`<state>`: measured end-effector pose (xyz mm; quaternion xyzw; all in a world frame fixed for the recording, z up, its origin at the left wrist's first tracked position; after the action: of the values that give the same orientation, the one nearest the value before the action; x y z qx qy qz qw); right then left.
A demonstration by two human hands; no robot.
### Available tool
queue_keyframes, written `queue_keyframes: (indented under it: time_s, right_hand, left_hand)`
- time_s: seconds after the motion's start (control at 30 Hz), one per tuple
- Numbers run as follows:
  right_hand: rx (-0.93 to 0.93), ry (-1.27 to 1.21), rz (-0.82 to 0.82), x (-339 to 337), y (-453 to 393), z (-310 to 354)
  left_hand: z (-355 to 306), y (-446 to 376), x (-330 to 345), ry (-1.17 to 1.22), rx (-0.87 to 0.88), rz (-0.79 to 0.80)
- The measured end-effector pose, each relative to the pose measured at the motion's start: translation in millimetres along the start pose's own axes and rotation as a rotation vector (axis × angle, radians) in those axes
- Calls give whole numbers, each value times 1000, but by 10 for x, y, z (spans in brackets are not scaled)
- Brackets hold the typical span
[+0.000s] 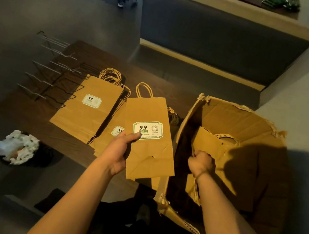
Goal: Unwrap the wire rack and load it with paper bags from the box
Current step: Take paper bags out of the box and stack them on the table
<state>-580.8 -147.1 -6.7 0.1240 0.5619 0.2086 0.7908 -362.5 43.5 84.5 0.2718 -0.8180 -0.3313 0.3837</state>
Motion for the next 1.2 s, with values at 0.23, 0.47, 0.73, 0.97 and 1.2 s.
queue_keyframes:
  time_s: [0.23, 0.47, 0.73, 0.97, 1.2]
  right_hand:
    - [-67, -304, 92, -577, -12, -295]
    - [-209, 107, -96, -1521, 172, -328]
    - [-488, 471, -540, -2335, 588, 691]
    - [-1009, 223, -580, -1925, 1234, 1549]
    - [-1329, 320, -491, -914, 1338, 1926]
  left_hand:
    - [13, -8, 88, -3, -26, 3]
    - [-108, 32, 163, -103, 45, 6]
    - [-337, 91, 323, -134, 134, 5]
    - [-345, 228, 556, -281, 144, 55]
    - [-65, 204, 673, -37, 20, 299]
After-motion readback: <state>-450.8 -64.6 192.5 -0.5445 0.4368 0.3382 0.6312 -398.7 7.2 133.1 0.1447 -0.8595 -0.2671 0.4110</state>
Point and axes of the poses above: each hand's wrist, its own y-axis away from the middle knuckle, its own x-axis out of the palm, z = x × y, the point moved 4 cm from there along -y, towards the middle knuckle, and after that the axes turned 9 degrees about -x, right-handed, at the moved point
